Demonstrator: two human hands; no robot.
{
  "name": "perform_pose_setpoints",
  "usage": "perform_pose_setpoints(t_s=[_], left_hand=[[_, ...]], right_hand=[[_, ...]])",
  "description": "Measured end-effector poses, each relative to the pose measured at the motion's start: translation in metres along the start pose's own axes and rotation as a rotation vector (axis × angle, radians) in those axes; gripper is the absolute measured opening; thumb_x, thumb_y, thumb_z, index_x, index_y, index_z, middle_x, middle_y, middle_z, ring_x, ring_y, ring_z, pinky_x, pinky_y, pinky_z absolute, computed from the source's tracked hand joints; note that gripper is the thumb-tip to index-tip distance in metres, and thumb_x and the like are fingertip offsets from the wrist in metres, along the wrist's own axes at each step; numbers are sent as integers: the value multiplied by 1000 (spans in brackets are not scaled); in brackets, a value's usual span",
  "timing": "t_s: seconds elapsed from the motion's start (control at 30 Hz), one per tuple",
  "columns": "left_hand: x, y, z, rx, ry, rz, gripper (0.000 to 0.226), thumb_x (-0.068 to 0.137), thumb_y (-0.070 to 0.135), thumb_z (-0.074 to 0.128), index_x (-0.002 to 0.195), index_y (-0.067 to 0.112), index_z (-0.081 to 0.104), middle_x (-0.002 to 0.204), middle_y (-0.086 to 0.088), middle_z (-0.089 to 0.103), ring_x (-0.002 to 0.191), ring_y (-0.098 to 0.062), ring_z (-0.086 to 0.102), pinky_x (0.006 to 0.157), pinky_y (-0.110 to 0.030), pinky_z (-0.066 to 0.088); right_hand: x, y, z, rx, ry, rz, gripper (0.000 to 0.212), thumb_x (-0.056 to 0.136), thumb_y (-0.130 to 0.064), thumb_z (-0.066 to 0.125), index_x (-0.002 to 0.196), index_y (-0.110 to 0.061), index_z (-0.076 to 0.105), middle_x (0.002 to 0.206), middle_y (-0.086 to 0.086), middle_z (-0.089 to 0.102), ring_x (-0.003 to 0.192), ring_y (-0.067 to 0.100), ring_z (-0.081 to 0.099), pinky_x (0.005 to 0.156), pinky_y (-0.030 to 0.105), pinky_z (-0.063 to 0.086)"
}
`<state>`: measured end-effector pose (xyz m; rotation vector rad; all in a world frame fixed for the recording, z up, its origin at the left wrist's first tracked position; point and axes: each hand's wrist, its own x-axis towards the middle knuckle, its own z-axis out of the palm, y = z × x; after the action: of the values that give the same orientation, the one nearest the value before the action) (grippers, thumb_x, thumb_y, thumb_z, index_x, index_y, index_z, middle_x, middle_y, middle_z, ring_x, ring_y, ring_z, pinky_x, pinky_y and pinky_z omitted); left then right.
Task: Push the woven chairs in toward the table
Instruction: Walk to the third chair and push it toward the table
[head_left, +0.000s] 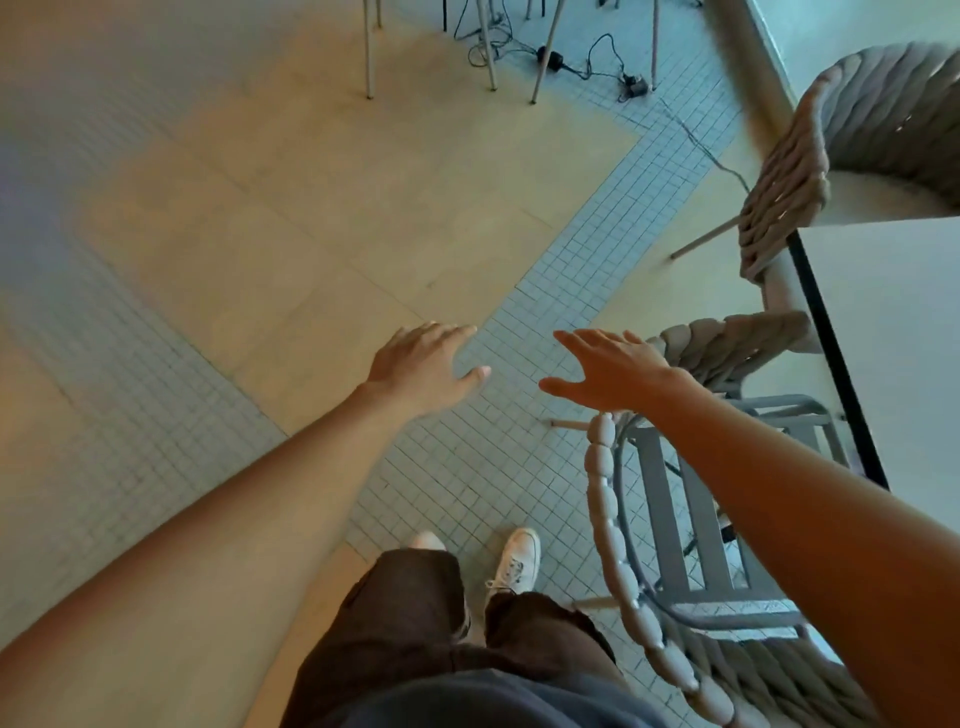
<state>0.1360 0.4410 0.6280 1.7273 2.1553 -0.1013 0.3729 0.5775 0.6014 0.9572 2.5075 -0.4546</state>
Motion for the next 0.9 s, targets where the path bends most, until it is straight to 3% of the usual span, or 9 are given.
perform_pose_setpoints(t_s=[0.33, 0.6, 0.9], left_hand=[[155, -32, -28, 47, -69, 178, 72, 93, 69, 41, 155, 33, 31, 159, 4, 39, 148, -19, 30, 117, -42, 23], [296, -57, -93, 182, -119, 388, 72, 94, 69, 39, 155, 31, 32, 160, 4, 37, 149, -20, 30, 120, -43, 20], [430, -22, -155, 310, -76, 615, 69, 95, 69, 38, 153, 33, 35, 158, 4, 40, 147, -20, 33, 121, -45, 22]], right_hand=[[85, 51, -48, 74, 26, 182, 98, 86, -88, 28, 163, -28, 14, 168, 5, 26, 150, 31, 31, 121, 60, 23], [161, 78, -107, 242, 86, 405, 98, 85, -90, 28, 162, -30, 17, 168, 5, 25, 151, 29, 30, 122, 58, 21], [194, 129, -149, 339, 208, 602, 94, 87, -87, 32, 161, -30, 21, 166, 6, 30, 148, 31, 34, 121, 55, 23]])
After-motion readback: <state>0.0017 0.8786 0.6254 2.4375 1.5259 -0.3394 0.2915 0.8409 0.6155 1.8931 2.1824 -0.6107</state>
